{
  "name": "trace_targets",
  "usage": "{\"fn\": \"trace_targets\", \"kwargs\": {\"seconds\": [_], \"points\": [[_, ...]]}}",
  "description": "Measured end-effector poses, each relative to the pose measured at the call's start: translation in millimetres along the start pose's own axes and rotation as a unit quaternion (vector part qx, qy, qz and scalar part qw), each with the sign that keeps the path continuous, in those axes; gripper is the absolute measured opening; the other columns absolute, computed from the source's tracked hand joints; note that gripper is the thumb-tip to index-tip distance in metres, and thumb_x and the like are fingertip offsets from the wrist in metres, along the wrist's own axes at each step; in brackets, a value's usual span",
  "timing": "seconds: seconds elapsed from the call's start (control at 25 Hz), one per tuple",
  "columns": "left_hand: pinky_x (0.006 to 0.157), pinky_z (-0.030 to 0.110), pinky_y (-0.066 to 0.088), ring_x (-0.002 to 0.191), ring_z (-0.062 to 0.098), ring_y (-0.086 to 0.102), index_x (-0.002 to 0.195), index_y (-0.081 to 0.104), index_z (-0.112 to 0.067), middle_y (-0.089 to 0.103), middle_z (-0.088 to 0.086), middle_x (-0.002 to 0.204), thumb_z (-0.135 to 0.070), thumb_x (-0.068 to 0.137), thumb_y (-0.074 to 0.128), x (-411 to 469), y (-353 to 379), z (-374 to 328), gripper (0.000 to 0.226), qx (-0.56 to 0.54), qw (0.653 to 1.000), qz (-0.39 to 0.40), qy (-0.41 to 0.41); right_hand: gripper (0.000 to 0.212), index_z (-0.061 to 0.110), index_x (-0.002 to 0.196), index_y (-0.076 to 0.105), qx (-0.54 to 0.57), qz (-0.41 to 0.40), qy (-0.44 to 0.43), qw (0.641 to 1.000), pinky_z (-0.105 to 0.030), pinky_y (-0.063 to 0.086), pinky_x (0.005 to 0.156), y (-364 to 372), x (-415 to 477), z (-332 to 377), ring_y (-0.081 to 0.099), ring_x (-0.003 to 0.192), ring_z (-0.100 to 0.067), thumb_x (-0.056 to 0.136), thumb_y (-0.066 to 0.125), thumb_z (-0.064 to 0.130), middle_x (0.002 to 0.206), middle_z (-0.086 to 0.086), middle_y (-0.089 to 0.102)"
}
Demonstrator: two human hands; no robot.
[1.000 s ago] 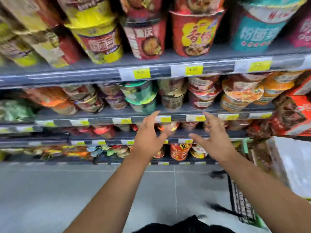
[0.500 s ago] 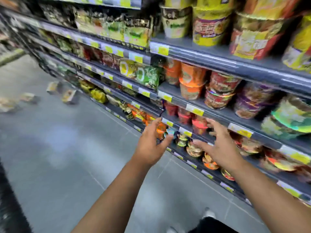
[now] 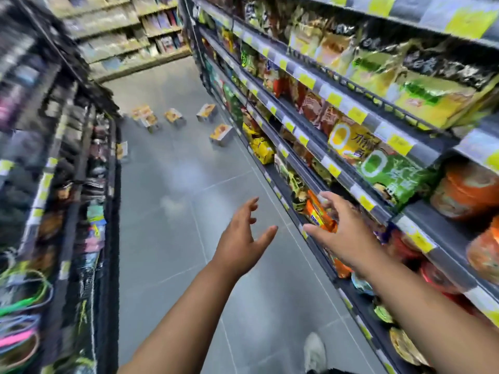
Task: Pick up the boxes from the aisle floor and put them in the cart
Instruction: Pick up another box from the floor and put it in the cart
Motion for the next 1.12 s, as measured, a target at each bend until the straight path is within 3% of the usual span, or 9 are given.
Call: {"fn": "trace_targets", "kwargs": {"seconds": [0.24, 0.44, 0.56, 0.76, 1.12], "points": [[0.093, 0.030, 0.048, 0.113, 0.007, 0.054, 0.145, 0.033, -0.034, 0.046, -0.010, 0.139, -0.042, 0.088, 0.067, 97, -83, 48, 0.067, -0.029, 0.993, -0.093, -0.063, 0.077, 0.028, 0.141, 0.041, -0.030, 0.087, -0.086, 0.992, -0.027, 0.039, 0.095, 70, 147, 76, 0.048, 0.110, -0.008, 0.075, 0.080, 0.036, 0.124, 0.006, 0.048], [0.097, 0.036, 0.048, 0.112, 0.006, 0.055, 0.144, 0.035, -0.035, 0.048, -0.011, 0.138, -0.044, 0.087, 0.066, 195, -156, 119, 0.065, -0.030, 0.985, -0.147, -0.091, 0.076, 0.030, 0.140, 0.040, -0.035, 0.121, -0.100, 0.987, -0.029, 0.039, 0.094, 150, 270, 119, 0.049, 0.113, -0.011, 0.075, 0.079, 0.037, 0.130, 0.001, 0.049], [0.096, 0.035, 0.048, 0.111, 0.005, 0.054, 0.144, 0.035, -0.036, 0.048, -0.011, 0.137, -0.043, 0.087, 0.067, 270, -201, 156, 0.065, -0.024, 0.985, -0.143, -0.096, 0.078, 0.031, 0.141, 0.039, -0.039, 0.113, -0.096, 0.988, -0.035, 0.043, 0.097, 194, 350, 150, 0.051, 0.117, -0.016, 0.075, 0.078, 0.041, 0.132, 0.002, 0.048], [0.096, 0.034, 0.048, 0.110, 0.005, 0.054, 0.143, 0.036, -0.035, 0.048, -0.011, 0.136, -0.041, 0.087, 0.067, 392, -267, 187, 0.064, -0.011, 0.989, -0.123, -0.084, 0.075, 0.028, 0.142, 0.039, -0.018, 0.091, -0.083, 0.992, -0.025, 0.035, 0.092, 239, 459, 205, 0.047, 0.119, -0.013, 0.078, 0.078, 0.037, 0.134, 0.000, 0.046], [0.097, 0.037, 0.048, 0.111, 0.008, 0.055, 0.142, 0.037, -0.035, 0.050, -0.010, 0.134, -0.041, 0.086, 0.068, 611, -320, 250, 0.064, -0.022, 0.988, -0.129, -0.085, 0.075, 0.029, 0.141, 0.039, -0.003, 0.093, -0.089, 0.992, -0.026, 0.035, 0.091, 297, 687, 242, 0.048, 0.119, -0.016, 0.077, 0.078, 0.036, 0.133, -0.002, 0.047]]}}
Point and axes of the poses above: each hand's wrist, its own x-axis towards the middle knuckle, its own y-axis out of the palm, z = x × y, the point moved 8 cm from there along x, towards the middle knuckle
